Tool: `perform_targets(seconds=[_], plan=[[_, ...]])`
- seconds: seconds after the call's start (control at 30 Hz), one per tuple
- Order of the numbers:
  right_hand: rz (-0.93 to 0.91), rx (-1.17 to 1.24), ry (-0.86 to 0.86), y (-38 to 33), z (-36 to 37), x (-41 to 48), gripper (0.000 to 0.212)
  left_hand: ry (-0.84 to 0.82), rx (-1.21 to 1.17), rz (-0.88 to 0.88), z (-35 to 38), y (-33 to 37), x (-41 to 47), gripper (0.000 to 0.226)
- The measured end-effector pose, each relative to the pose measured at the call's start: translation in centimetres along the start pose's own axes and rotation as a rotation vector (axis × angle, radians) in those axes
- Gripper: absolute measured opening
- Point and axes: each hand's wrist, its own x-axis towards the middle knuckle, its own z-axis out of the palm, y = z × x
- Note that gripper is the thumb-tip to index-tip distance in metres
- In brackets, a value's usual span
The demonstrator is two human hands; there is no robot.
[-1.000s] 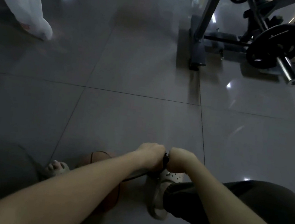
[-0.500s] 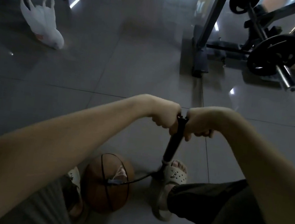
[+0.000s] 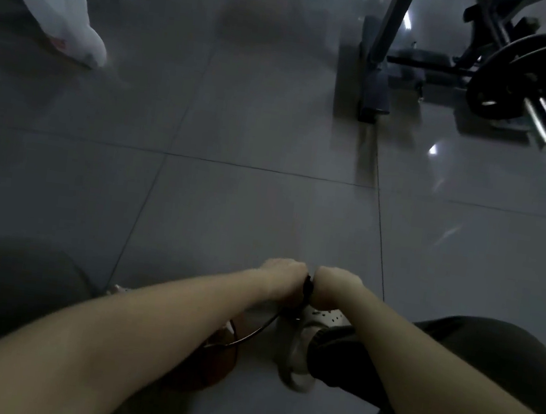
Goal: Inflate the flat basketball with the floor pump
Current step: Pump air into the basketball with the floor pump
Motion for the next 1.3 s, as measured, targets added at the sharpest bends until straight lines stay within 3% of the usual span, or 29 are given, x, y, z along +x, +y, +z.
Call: perform_targets(seconds=[0.1,0.27,0.37,0.43,0.63,0.7,0.77,0.87,1.07,1.13,1.23,1.3], plan=[[-0.041,0.102,-0.098,0.7,-4.6,-3.0,0.015,-0.057,0.028,0.070,-5.6,0.9,-2.0,0.014],[-0.071,0.215,0.004,2.6,-14.0,-8.2,0.020,0.015,-0.029,0.145,-15.6,2.3,-4.4,0.013],[-0.080,0.158,-0.019,2.0,-11.1,-6.4,0.017,-0.022,-0.033,0.118,-12.6,1.7,-3.7,0.005],[-0.087,0.106,-0.026,1.3,-6.4,-3.1,0.012,-0.010,-0.028,0.086,-7.9,0.9,-2.2,0.016],[-0.013,0.037,0.096,1.0,1.0,2.0,0.015,0.056,-0.020,0.020,0.6,-0.2,1.1,0.015],[-0.002,0.023,0.090,1.0,1.2,1.6,0.011,0.041,-0.004,0.032,0.6,0.1,0.9,0.020],[-0.007,0.038,0.007,0.7,0.2,0.2,0.013,-0.001,0.016,0.032,-0.4,0.4,-0.1,0.009],[-0.031,0.095,-0.092,1.1,-4.5,-2.3,0.017,-0.017,0.007,0.058,-4.9,0.9,-1.5,0.020],[-0.102,0.167,-0.019,2.5,-13.8,-7.9,0.011,0.004,-0.081,0.127,-15.3,2.2,-4.5,0.012],[-0.090,0.133,-0.031,2.1,-11.9,-6.6,0.010,-0.019,-0.073,0.124,-13.3,1.8,-4.3,0.008],[-0.084,0.044,-0.014,1.0,-5.4,-2.3,0.011,-0.008,-0.073,0.083,-6.5,0.4,-2.2,0.027],[-0.061,0.017,0.037,0.7,-2.0,0.2,0.019,0.040,-0.058,0.044,-2.7,-0.2,-0.7,0.023]])
